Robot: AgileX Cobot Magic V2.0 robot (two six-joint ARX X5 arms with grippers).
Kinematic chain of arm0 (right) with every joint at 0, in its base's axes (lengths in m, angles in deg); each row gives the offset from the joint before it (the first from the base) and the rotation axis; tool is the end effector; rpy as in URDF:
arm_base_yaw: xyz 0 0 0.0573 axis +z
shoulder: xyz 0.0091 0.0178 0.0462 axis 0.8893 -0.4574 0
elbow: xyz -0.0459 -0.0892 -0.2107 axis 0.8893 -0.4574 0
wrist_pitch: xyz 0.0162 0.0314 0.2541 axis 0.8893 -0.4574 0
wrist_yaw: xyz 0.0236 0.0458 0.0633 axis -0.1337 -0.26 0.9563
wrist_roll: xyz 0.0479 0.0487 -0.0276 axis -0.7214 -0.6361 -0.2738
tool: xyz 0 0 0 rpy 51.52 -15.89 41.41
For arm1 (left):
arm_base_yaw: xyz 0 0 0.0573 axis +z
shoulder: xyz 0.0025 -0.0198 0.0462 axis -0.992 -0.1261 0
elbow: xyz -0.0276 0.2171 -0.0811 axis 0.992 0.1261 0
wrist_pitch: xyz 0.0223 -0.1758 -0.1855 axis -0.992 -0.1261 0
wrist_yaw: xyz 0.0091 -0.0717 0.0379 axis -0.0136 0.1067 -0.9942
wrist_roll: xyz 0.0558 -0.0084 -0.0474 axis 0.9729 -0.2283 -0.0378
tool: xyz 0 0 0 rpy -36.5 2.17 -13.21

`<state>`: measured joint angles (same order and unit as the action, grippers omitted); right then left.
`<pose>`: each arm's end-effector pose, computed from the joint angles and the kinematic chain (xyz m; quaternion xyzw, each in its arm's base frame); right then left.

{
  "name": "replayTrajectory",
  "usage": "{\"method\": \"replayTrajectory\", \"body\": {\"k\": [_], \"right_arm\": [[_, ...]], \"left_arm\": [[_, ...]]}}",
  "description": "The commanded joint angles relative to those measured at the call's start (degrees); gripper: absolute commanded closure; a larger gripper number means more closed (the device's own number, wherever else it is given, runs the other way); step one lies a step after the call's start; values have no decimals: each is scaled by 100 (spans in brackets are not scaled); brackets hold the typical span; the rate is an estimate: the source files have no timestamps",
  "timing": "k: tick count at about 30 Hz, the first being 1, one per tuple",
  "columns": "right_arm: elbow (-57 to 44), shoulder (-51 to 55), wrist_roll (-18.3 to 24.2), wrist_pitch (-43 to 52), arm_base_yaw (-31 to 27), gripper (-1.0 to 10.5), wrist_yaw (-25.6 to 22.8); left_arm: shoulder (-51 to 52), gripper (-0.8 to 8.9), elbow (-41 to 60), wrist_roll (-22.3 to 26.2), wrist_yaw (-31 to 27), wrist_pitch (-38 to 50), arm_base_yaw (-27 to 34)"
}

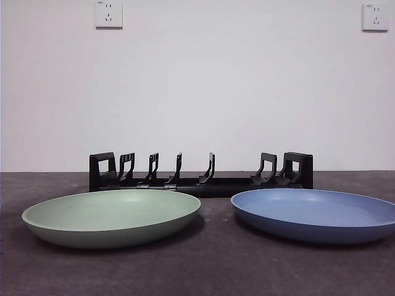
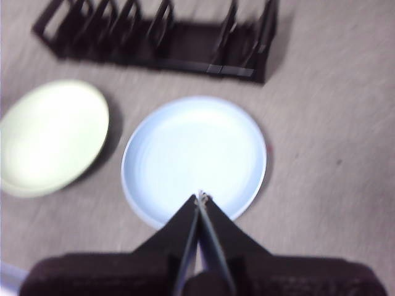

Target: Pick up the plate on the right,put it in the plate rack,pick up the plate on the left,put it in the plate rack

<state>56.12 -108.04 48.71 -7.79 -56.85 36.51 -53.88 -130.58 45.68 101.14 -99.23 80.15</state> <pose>0.1608 0.0327 0.3093 0.0055 0.3575 0.1875 0.9149 0.1479 -0.0373 0.3060 -0.0348 0.2314 -0.2927 0.9271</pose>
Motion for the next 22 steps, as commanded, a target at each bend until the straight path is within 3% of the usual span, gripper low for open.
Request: {"method": "replayTrajectory", "body": {"k": [1,4,6,7,8,9,10,16,22], "right_arm": [[83,-118,323,-173,4,955,31],[98,-142,332,-199,4,945,33],[120,-140,330,-192,4,866,39],[125,-140,284,-192,4,684,55],[133,-142,269,-197,4,460,57],[144,-140,260,-192,4,266,55],[153,-142,205,-177,4,224,59],[155,-584,74,-122,4,227,116],[155,-2144,-33,337,4,236,90]], "left_arm": [[-11,819,-11,160,26,-35,-125],[-74,756,-76,111,26,-31,-199],[-170,445,-186,114,28,-20,-199],[-229,249,-267,120,42,-22,-212],[-269,178,-345,146,85,-20,-254],[-328,181,-439,214,234,-24,-306],[-404,181,-538,289,400,-22,-365],[-890,181,-903,632,476,-31,-949],[-1314,182,-918,966,461,20,-1840]]}}
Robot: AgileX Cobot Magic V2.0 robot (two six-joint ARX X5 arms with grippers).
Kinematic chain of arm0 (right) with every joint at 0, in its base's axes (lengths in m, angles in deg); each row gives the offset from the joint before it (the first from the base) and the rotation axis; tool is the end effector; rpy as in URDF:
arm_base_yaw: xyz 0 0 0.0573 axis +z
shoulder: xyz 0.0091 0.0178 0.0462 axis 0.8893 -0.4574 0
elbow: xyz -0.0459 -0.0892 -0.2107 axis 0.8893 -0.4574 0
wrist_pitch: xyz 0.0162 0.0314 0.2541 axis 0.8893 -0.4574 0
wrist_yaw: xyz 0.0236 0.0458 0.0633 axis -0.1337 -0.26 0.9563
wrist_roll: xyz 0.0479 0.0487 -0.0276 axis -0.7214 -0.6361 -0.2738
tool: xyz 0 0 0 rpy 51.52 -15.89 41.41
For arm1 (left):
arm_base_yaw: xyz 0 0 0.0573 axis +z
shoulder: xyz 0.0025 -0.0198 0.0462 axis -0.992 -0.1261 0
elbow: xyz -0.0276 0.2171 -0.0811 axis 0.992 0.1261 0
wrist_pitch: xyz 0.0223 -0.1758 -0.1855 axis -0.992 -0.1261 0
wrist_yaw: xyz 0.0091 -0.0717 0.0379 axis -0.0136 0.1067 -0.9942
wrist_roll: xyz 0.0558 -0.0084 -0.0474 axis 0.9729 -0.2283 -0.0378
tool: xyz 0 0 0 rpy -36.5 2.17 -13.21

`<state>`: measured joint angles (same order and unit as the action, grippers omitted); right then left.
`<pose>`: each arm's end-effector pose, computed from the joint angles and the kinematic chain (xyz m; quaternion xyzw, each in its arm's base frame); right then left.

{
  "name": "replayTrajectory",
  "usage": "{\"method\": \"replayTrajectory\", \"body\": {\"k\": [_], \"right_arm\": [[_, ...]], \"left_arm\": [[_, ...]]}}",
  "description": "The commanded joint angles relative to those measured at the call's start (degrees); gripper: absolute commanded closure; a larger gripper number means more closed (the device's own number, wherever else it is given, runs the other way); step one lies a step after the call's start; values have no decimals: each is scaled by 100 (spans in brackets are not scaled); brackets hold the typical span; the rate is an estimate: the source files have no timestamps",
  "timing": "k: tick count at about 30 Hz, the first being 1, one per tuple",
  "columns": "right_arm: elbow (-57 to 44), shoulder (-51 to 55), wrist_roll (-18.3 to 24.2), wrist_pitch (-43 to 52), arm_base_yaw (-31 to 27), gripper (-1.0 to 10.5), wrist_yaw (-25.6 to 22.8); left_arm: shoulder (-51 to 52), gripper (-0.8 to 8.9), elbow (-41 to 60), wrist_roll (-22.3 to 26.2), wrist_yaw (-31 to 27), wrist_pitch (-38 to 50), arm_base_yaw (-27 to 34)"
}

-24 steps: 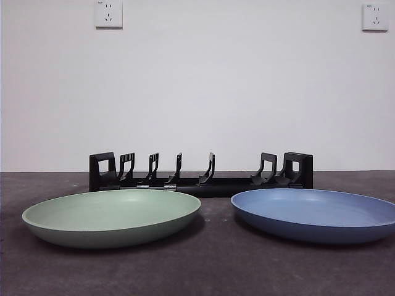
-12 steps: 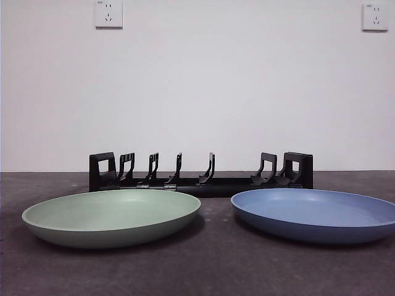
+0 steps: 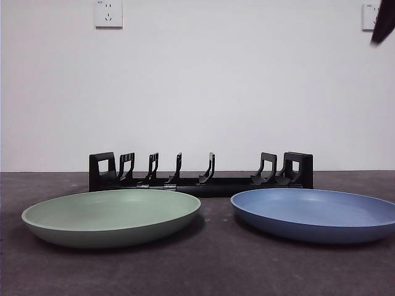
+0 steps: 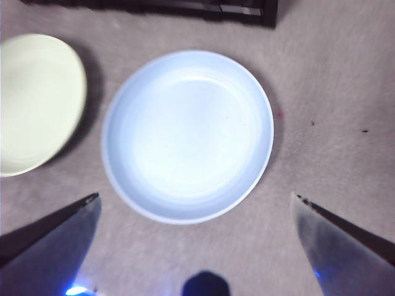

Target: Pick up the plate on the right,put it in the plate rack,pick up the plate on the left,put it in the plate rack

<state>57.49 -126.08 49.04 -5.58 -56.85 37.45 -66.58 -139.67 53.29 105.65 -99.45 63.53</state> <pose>0.2221 0.0400 0.2650 0.0185 0.4705 0.1891 0.8617 0.1626 -0.0931 0.3260 0.0403 0.2330 -0.4710 0.8498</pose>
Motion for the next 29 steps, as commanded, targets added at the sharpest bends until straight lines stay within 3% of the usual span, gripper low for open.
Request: {"method": "replayTrajectory", "body": {"k": [1,7,18,25,29], "right_arm": [[17,-529,-66,184,4,254,-22],[17,-1731,-66,551,2,265,-315],[17,-3077,-111,1040,2,270,-651],[15,-3508,-227,1268,4,345,-664],[15,-3681,-337,1346,4,515,-656]], "left_arm": [[-81,182,-9,251,4,39,-271],[-319,182,-9,525,-92,46,-907],[-920,182,-9,1137,-1331,50,-1814],[-1303,184,-9,1456,-1987,179,-2210],[-1486,184,-9,1526,-2404,214,-2374]]}}
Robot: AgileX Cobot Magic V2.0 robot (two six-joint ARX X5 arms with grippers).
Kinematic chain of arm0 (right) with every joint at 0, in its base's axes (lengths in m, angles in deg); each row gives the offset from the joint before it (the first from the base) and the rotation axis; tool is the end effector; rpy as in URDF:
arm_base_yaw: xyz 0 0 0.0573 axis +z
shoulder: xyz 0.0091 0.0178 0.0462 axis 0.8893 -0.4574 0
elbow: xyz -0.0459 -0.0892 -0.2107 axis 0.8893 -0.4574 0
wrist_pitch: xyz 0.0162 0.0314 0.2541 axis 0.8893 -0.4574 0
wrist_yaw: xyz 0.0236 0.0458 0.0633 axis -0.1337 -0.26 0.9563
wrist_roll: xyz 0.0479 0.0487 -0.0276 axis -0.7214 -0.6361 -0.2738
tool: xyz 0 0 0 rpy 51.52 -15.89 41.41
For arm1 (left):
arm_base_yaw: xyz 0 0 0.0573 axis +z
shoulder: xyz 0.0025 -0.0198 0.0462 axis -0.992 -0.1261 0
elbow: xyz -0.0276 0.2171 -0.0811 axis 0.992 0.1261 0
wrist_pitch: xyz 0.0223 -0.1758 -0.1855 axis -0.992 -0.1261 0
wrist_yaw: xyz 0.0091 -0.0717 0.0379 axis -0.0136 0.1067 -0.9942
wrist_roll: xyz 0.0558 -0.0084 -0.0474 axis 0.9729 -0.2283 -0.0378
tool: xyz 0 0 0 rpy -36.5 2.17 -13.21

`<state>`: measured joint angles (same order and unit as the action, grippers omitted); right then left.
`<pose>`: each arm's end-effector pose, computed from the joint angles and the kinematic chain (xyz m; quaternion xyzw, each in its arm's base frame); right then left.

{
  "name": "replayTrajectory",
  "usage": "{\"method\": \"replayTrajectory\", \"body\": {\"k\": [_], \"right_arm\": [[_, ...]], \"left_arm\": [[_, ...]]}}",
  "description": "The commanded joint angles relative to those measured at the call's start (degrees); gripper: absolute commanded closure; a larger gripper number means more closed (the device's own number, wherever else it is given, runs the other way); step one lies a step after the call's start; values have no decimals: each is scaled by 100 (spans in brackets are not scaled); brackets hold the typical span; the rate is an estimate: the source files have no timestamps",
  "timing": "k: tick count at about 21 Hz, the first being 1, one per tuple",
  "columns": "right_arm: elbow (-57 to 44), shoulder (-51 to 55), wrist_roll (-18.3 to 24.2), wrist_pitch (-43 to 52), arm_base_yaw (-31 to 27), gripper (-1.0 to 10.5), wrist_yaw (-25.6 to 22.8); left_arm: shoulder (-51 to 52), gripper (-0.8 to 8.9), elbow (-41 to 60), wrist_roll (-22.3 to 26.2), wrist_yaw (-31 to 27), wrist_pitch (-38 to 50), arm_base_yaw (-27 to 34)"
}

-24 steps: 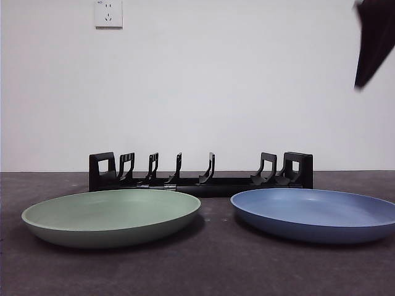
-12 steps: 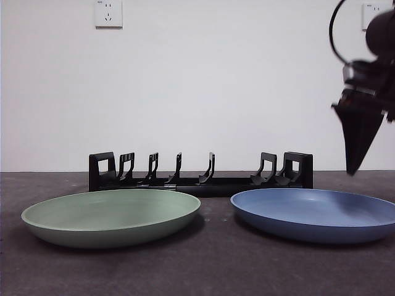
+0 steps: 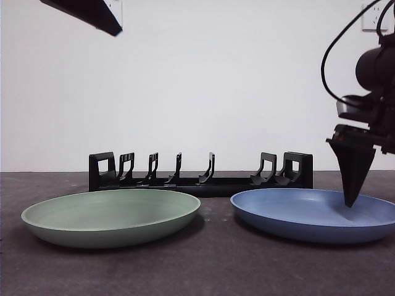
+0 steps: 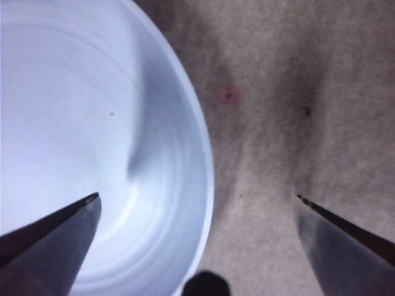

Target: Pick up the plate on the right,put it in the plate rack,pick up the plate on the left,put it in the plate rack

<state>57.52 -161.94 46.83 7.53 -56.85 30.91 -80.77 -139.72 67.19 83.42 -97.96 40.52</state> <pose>0.3065 0.0423 0.1146 0.0155 0.6402 0.1168 0.7591 0.1701 -0.1735 0.2746 0.2672 0.2700 -0.5051 0.7750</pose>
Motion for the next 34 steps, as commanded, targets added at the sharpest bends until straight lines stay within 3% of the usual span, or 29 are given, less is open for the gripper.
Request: {"method": "replayTrajectory", "body": {"k": [1,5,8,13,19,21,27,31,34], "right_arm": [[13,-114,-122,39,4,576,4],[13,-138,-120,70,4,835,4],[13,-138,-61,81,4,964,9],[15,-133,28,83,2,962,9],[214,229,24,-98,-2,963,323],[522,444,50,-463,-2,963,422],[1738,940,164,-1606,17,963,1233],[2269,955,184,-2188,168,963,1843],[2433,955,151,-2253,398,963,2140]], "left_arm": [[-98,184,-4,160,-264,63,-103],[-146,184,-4,260,-470,101,-164],[-146,184,-4,260,-487,177,-164],[-149,184,-4,341,-483,229,-177],[-149,184,-4,1099,-520,177,-570],[-149,184,-4,1377,-800,205,-737],[-157,185,-4,2406,-1790,645,-1185],[-203,185,-4,3410,-2022,1357,-1279],[-402,189,-4,3722,-2334,1502,-1298]]}}
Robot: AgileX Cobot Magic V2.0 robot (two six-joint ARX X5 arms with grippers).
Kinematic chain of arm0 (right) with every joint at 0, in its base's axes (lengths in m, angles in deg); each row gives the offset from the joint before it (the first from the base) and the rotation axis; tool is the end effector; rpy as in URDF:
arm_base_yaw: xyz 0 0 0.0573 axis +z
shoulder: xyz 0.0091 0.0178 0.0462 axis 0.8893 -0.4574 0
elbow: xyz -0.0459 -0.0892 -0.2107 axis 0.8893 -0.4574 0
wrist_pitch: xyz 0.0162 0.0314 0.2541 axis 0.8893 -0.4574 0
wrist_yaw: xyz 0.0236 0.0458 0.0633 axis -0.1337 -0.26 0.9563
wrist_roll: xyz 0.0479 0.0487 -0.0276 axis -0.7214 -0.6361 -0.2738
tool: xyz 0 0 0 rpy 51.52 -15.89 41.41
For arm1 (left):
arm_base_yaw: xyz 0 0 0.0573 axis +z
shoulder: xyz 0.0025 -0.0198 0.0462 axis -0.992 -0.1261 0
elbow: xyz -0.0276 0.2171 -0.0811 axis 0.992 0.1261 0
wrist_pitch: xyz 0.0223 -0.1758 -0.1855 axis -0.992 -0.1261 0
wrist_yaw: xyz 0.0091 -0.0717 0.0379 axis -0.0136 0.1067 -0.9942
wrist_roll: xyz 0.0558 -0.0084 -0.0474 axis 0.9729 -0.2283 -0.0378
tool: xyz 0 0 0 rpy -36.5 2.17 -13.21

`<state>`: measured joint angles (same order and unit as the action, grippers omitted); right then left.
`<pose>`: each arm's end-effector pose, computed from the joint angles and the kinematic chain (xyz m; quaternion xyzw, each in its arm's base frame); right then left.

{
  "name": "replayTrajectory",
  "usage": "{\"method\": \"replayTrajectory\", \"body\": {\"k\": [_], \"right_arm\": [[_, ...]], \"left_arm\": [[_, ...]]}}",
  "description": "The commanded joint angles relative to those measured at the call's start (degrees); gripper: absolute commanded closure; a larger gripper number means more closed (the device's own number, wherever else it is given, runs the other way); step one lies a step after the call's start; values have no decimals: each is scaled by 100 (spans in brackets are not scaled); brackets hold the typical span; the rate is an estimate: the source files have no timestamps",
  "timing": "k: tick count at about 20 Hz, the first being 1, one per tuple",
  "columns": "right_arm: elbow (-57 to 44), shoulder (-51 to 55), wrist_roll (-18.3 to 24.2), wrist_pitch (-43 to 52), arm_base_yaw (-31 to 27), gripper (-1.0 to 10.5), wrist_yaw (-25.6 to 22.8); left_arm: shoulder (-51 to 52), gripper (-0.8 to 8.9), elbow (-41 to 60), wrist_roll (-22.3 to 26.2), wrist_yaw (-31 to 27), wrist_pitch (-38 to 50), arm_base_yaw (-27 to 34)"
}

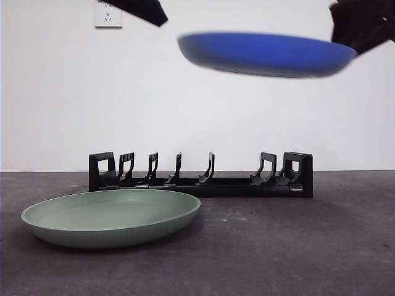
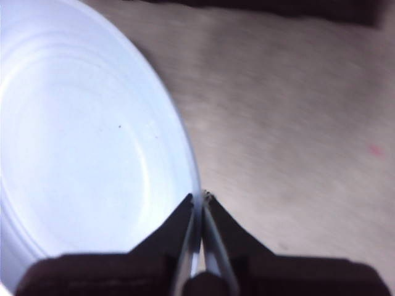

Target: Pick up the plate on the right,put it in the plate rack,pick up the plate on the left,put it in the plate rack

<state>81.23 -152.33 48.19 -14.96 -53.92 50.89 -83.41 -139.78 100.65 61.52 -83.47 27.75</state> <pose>0.2968 0.0759 0.2756 0.0869 0.5500 0.2900 0.7783 0.1622 -0.2179 0.2877 0.5588 0.0267 -0.4532 0.6940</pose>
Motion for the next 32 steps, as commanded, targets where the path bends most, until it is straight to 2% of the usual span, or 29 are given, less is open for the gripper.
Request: {"method": "replayTrajectory", "body": {"k": [1,3,5,11,27,30,32], "right_arm": [[87,-7,15,-22,208,963,175],[92,-7,22,-35,413,963,179],[92,-7,22,-31,544,963,177],[92,-7,22,-39,546,962,177],[92,-7,22,52,542,957,-83],[92,-7,24,107,542,935,-83],[101,-4,20,223,542,842,-79]], "left_arm": [[-251,189,2,385,-160,87,-24],[-424,225,2,385,-184,140,-28],[-546,371,2,382,-402,157,-85],[-584,820,2,354,-411,42,-142],[-584,822,2,234,-411,-227,-389],[-584,822,2,68,-411,-232,-387],[-584,822,2,11,-409,-236,-387]]}}
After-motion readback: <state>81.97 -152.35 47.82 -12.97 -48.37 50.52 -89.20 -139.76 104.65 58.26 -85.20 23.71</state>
